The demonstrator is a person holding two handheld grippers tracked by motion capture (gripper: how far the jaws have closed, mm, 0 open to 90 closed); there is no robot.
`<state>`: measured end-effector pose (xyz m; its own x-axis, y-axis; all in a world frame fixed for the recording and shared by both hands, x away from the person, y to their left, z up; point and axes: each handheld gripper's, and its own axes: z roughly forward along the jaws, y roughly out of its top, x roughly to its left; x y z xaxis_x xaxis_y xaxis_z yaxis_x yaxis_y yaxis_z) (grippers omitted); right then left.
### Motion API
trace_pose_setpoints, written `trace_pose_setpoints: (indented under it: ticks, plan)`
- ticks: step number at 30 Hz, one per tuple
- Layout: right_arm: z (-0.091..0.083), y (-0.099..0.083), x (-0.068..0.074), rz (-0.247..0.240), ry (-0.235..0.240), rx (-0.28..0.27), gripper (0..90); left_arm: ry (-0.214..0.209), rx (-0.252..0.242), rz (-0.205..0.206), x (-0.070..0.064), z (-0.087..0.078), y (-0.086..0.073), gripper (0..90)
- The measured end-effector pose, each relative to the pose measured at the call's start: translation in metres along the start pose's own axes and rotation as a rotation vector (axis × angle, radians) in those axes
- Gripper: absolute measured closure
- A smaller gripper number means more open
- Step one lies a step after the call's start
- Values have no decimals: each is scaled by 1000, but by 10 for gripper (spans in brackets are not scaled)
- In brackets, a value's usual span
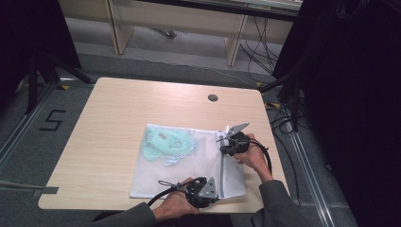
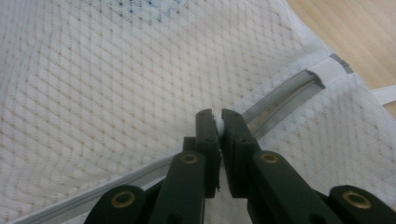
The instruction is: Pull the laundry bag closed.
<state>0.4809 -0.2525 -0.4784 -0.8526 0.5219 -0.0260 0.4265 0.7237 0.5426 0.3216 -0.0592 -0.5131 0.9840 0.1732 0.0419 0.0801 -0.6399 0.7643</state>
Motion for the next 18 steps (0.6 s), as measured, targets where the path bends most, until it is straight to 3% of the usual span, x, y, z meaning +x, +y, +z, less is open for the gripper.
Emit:
trace_pose_setpoints:
  ticks: [1, 3, 11, 13, 18]
  plan:
    - [1, -1, 1, 41, -12, -5, 863, -3, 2, 0, 0, 0, 0, 887]
    - [1, 0, -3, 13, -9, -22, 863, -6, -10, -15, -2, 0, 0, 886]
    - [4, 2, -7, 37, -12, -14, 863, -5, -9, -15, -2, 0, 0, 886]
    - [4, 3, -8, 10, -17, -26, 863, 2, -5, -6, -2, -1, 0, 886]
    - [5, 4, -11, 39, -11, -17, 863, -15, -13, -10, -2, 0, 0, 887]
